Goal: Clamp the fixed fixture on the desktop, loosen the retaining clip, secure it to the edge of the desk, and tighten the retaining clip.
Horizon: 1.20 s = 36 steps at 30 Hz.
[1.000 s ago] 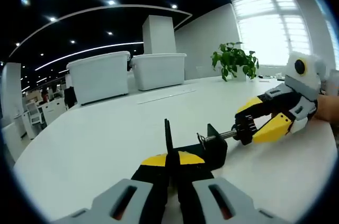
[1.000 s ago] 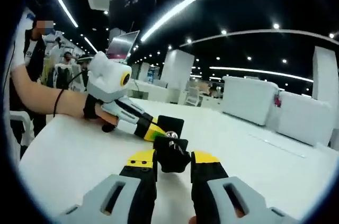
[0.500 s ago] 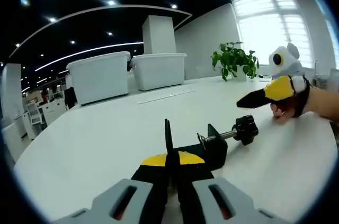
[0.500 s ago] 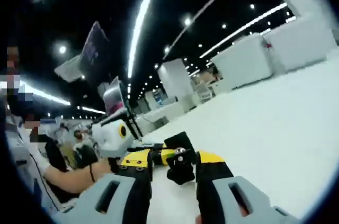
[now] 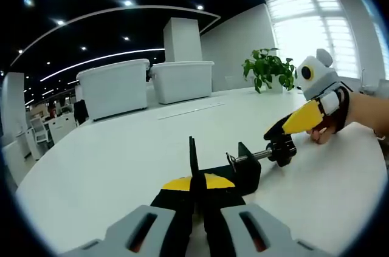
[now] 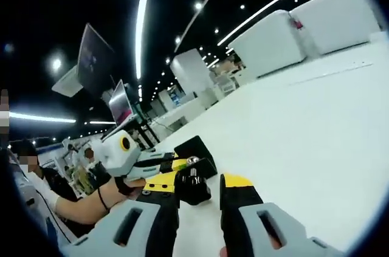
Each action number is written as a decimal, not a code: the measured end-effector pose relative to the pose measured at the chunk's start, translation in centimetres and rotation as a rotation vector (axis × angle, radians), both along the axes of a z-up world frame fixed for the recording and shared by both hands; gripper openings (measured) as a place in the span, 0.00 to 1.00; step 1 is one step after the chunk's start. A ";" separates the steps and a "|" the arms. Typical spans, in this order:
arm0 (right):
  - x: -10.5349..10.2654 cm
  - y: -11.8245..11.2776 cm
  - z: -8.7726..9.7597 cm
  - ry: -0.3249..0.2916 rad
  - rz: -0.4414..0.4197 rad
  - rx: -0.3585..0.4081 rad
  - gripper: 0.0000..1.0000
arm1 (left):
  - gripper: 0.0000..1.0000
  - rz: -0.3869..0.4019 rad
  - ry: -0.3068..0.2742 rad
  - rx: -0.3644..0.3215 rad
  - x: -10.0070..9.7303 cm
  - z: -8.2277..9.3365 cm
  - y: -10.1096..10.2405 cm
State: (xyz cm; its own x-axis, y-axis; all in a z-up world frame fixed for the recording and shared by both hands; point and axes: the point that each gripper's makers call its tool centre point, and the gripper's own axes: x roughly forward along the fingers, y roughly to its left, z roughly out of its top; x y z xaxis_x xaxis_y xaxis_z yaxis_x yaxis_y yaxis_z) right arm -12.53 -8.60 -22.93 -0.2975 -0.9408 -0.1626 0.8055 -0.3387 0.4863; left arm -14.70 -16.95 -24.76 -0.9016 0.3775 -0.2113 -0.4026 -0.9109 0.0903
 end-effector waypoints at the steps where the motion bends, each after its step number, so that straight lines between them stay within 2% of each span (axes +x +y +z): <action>1: 0.3 -0.2 0.0 -0.003 -0.001 0.002 0.24 | 0.06 0.002 0.000 0.000 0.0 0.0 0.0; 7: 1.2 -0.7 -0.5 0.056 0.024 0.053 0.21 | 0.06 0.001 -0.001 0.001 0.0 0.0 -0.1; 8: 1.4 -0.8 -0.4 0.071 0.029 0.049 0.18 | 0.06 0.001 -0.001 0.002 -0.1 -0.1 -0.1; 14: 1.2 -0.7 -0.3 0.097 0.025 0.045 0.17 | 0.06 0.000 -0.002 0.002 -0.2 -0.1 -0.1; 15: 1.2 -0.7 -0.2 0.127 0.023 0.047 0.17 | 0.06 0.000 -0.002 0.002 -0.2 -0.1 -0.1; 18: 1.2 -0.6 0.1 0.277 0.019 0.064 0.17 | 0.06 -0.003 -0.001 0.001 -0.2 -0.1 0.0; 20: 1.6 -0.8 0.6 0.501 0.025 0.107 0.17 | 0.06 -0.004 -0.001 0.001 -0.1 -0.1 0.0; 21: 1.7 -0.8 0.7 0.564 0.024 0.127 0.17 | 0.06 -0.004 -0.001 0.001 -0.1 0.0 0.0; 25: 1.4 -1.0 0.8 0.702 0.008 0.172 0.17 | 0.06 0.000 -0.002 0.002 -0.2 -0.1 0.0; 31: 1.3 -1.2 0.8 0.800 -0.004 0.217 0.17 | 0.06 0.000 -0.002 0.001 -0.3 -0.1 -0.1; 34: 1.1 -1.2 0.9 0.797 -0.010 0.219 0.17 | 0.06 0.000 -0.003 0.002 -0.5 -0.2 -0.1; 36: 0.9 -1.1 0.9 0.752 -0.018 0.202 0.17 | 0.06 -0.001 -0.003 0.004 -0.5 -0.2 -0.1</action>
